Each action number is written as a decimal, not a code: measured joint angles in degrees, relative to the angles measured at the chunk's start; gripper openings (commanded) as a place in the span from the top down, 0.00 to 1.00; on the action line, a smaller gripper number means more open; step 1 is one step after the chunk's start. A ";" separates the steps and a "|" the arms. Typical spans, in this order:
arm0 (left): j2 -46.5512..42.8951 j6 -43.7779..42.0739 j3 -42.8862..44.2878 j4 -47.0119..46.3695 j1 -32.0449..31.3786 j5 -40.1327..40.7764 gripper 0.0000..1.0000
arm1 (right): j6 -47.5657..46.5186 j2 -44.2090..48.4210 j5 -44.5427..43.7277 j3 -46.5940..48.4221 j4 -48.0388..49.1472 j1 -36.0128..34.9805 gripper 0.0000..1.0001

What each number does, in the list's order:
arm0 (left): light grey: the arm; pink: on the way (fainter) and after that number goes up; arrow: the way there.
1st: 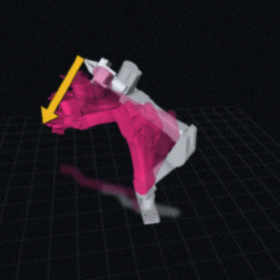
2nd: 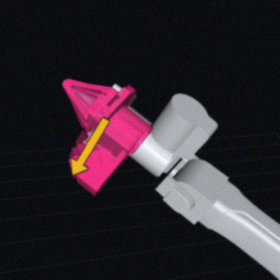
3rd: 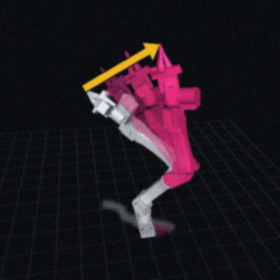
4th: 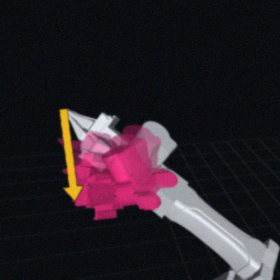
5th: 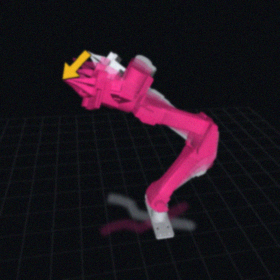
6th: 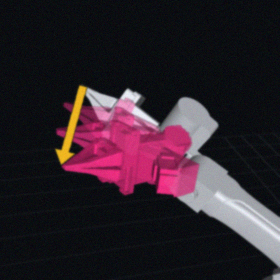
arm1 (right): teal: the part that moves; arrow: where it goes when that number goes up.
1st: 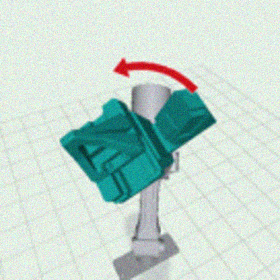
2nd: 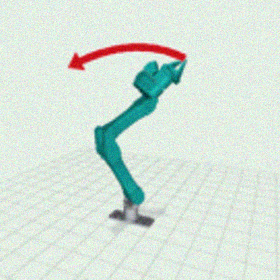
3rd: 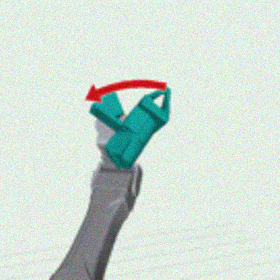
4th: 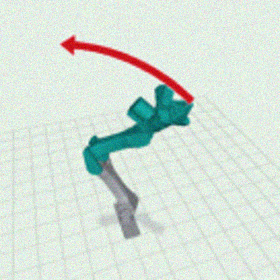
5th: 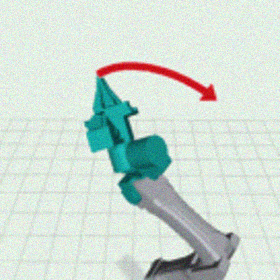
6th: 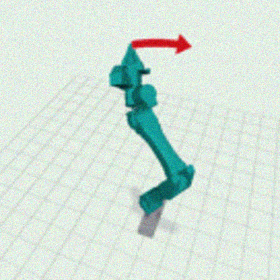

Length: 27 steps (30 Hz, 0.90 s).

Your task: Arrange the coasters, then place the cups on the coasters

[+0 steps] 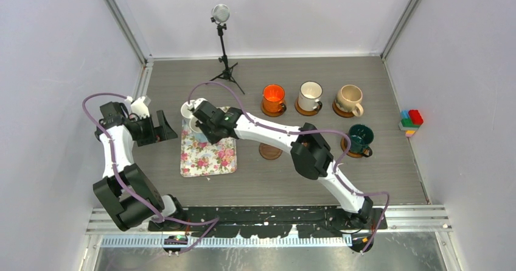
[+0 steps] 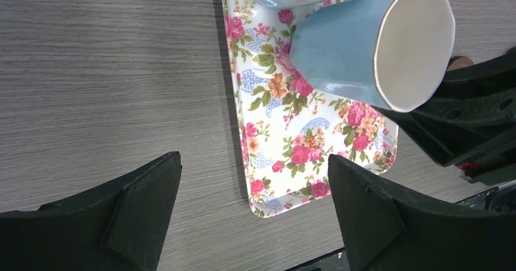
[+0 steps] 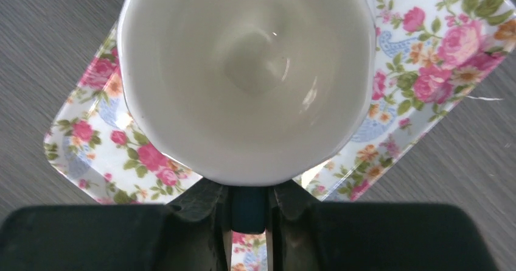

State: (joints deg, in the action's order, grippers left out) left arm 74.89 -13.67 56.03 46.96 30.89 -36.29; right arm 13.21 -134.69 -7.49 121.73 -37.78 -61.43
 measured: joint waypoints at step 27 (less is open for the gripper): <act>0.09 -3.23 6.54 5.31 0.04 0.35 0.08 | -8.57 54.82 5.42 -55.19 6.86 20.02 1.00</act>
State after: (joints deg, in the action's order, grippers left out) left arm 74.98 -16.91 62.57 52.27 30.94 -35.94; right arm 4.64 -79.88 -2.07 66.54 -30.92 -41.41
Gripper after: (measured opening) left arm 0.925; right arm 0.243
